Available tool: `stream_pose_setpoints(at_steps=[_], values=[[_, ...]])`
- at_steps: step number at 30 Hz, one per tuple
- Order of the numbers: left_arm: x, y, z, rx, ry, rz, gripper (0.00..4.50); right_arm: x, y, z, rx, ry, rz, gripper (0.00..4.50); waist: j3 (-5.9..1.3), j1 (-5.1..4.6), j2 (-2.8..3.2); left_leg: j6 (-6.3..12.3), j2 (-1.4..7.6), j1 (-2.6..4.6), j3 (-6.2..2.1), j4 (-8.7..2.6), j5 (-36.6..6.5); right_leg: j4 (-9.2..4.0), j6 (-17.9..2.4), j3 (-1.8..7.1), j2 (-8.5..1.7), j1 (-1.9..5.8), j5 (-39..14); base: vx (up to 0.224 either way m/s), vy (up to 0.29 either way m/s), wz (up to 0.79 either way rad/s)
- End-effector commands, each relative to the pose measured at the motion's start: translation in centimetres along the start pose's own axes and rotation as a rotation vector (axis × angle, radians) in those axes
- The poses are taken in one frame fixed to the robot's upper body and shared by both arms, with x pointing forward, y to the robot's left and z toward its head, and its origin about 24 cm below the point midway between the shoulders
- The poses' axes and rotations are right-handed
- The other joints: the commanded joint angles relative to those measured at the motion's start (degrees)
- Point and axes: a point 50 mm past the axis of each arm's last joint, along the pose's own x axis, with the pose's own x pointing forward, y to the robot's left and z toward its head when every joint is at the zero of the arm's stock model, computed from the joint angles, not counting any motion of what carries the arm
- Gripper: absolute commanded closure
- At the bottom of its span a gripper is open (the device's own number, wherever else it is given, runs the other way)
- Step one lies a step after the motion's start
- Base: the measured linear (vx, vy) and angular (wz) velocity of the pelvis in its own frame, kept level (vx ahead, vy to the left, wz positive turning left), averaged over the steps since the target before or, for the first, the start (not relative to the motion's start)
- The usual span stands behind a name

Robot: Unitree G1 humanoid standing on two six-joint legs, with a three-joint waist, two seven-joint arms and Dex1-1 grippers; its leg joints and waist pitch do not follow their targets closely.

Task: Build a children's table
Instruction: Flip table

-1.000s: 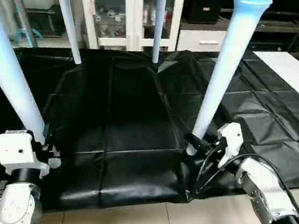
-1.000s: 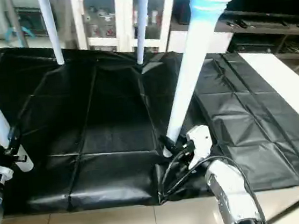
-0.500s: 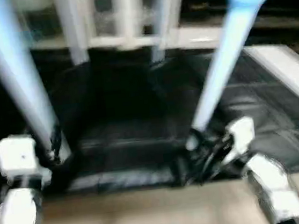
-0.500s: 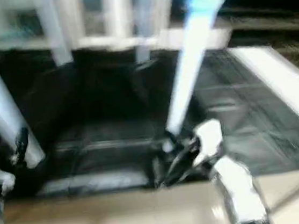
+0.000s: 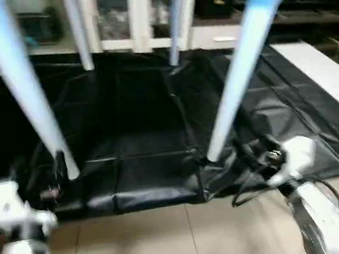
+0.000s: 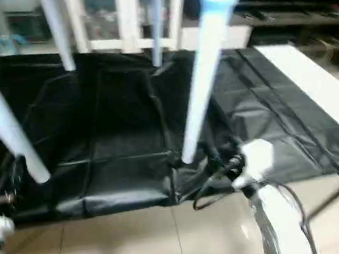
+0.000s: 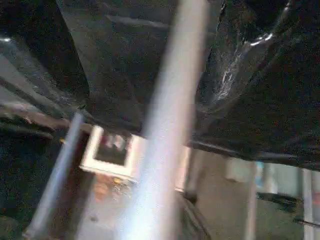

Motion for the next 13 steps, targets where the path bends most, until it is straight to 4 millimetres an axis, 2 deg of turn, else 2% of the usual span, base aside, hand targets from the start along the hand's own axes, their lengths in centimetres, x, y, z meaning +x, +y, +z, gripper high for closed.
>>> stream_pose_setpoints(at_steps=[1, 2, 3, 4, 5, 6, 7, 8, 9, 10, 11, 12, 13], values=[[-0.1, -1.5, -0.8, 0.036, 0.076, -0.025, 0.60, -0.2, 0.3, 1.2, -0.032, -0.021, -0.003, 1.24, -1.08, -0.54, 1.25, -2.59, 2.48, 0.76, -1.26, -6.73, -35.9, -5.86, 0.2, 1.17, -3.22, -0.02, -30.3, 0.000, 0.000, 0.00], [-0.1, -1.7, -1.2, 0.046, 0.111, -0.014, 0.60, -0.3, 0.5, 1.2, -0.034, -0.008, 0.003, 1.24, -0.98, -0.85, 0.99, -2.66, 2.45, 0.97, -1.08, -6.70, -36.6, -6.15, 0.4, 1.01, -2.95, -0.29, -31.1, 0.000, 0.000, 0.00], [0.1, -2.0, -1.7, 0.074, 0.146, -0.008, 0.60, -0.3, 0.5, 1.1, -0.038, 0.024, 0.003, 1.24, -0.60, -1.35, 1.02, -2.60, 2.39, 1.56, -1.18, -6.81, -39.3, -6.62, 0.8, 0.02, -2.39, -0.44, -32.6, -0.053, 0.011, -0.03], [0.4, -2.2, -2.0, 0.093, 0.158, -0.003, 0.60, -0.4, 0.5, 0.9, -0.054, 0.063, 0.003, 1.24, -0.44, -1.74, 1.24, -2.55, 2.50, 1.56, -1.32, -7.39, -41.1, -6.52, 1.1, -0.81, -1.79, 0.19, -31.5, -0.053, 0.011, -0.03], [0.4, -2.3, -2.0, 0.094, 0.157, -0.003, 0.60, -0.3, 0.4, 0.8, -0.061, 0.071, -0.001, 1.24, -0.49, -1.81, 1.28, -2.33, 2.62, 1.51, -1.15, -7.76, -42.1, -6.36, 1.1, -1.20, -1.56, 0.55, -31.0, 0.000, 0.000, 0.00], [0.7, -2.5, -2.0, 0.096, 0.145, -0.005, 0.60, -0.2, 0.2, 0.5, -0.107, 0.120, -0.026, 1.24, -0.10, -1.66, 2.02, -2.23, 3.23, 0.42, -0.67, -9.63, -44.9, -4.91, 0.4, -2.36, -0.83, 1.79, -28.4, -0.098, -0.020, 0.03], [0.8, -2.4, -1.9, 0.098, 0.138, 0.013, 0.60, -0.1, 0.4, 0.2, -0.122, 0.167, -0.007, 1.24, -0.22, 0.78, 3.15, -2.95, 4.70, -5.57, 1.04, -14.61, -50.8, 6.87, -1.2, -2.84, 0.18, 7.46, -16.6, -0.098, -0.020, 0.03], [0.8, -2.4, -1.9, 0.100, 0.135, 0.027, 0.60, -0.1, 0.6, 0.0, -0.129, 0.200, 0.006, 1.24, -0.06, 3.47, 2.18, -2.08, 4.35, -7.66, 2.87, -14.08, -50.2, 8.35, -0.6, -2.45, 0.60, 7.64, -11.3, -0.098, -0.062, 0.20], [0.9, -2.4, -1.7, 0.115, 0.120, 0.024, 0.60, 0.0, 0.8, -0.2, -0.134, 0.219, 0.032, 1.24, -1.42, 2.90, -1.83, -0.10, 3.22, -1.56, 5.43, -9.34, -36.1, 5.97, 3.3, 2.81, -0.75, 2.45, -28.9, 0.009, -0.149, 0.22], [1.0, -2.5, -1.5, 0.130, 0.106, 0.017, 0.60, -0.1, 1.0, -0.1, -0.135, 0.222, 0.046, 1.24, 0.75, 1.41, -2.43, 0.32, -0.27, 5.77, 0.55, 8.41, -9.9, -10.23, 4.7, 5.40, -8.79, -9.24, -68.5, 0.009, -0.149, 0.22], [1.0, -2.5, -1.5, 0.130, 0.106, 0.017, 0.60, -0.1, 1.0, -0.1, -0.135, 0.222, 0.046, 1.24, -0.32, 0.93, -2.30, 1.95, -0.77, 1.69, -1.27, 7.04, -1.3, -9.51, 2.4, 8.45, -8.22, -5.02, -70.4, 0.068, -0.068, -0.15], [1.0, -2.6, -1.2, 0.147, 0.096, 0.015, 0.60, -0.1, 1.0, 0.1, -0.124, 0.202, 0.046, 1.24, 0.27, 1.86, -2.48, 0.33, -0.04, -0.81, -2.49, 4.62, -3.3, -6.45, -0.4, 6.43, -8.86, -0.43, -58.8, 0.000, 0.000, 0.00], [1.1, -2.7, -1.1, 0.156, 0.099, 0.020, 0.60, -0.1, 1.0, 0.2, -0.121, 0.204, 0.041, 1.24, -1.77, 2.67, -0.45, -2.50, 1.92, 3.09, -1.81, -0.36, -11.1, -2.37, -2.9, 4.04, -3.97, -1.68, -35.4, 0.000, 0.000, 0.00]])
